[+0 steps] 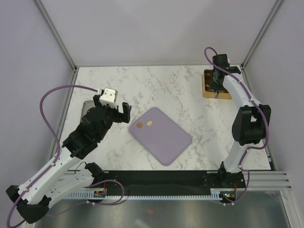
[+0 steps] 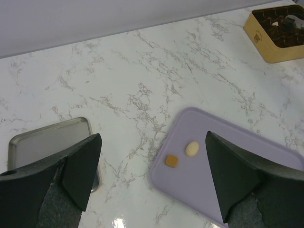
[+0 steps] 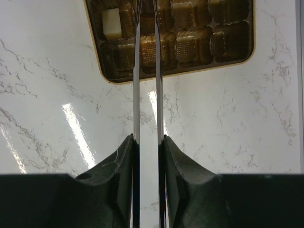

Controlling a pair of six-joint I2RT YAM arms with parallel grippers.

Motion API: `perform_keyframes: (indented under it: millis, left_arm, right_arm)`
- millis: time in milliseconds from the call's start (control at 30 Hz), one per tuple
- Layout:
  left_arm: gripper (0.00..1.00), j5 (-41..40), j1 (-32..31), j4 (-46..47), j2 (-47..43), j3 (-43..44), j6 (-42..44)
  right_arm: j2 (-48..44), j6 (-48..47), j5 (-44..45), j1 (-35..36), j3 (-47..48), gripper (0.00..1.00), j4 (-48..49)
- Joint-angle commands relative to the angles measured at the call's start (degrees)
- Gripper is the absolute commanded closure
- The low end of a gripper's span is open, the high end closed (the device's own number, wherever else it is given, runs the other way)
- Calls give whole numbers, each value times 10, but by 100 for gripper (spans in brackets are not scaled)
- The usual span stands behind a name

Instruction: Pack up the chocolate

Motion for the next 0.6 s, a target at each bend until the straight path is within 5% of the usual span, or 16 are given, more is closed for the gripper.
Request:
perform_keyframes:
  millis: [0,567]
  left_arm:
    - [2,-15,-2,24,0,-1,28]
    - [2,-16,-1,25,0,-1,28]
  right_arm:
    - [2,8,-1,-2,18,67,21]
    - [1,6,11,-8,9,58,23]
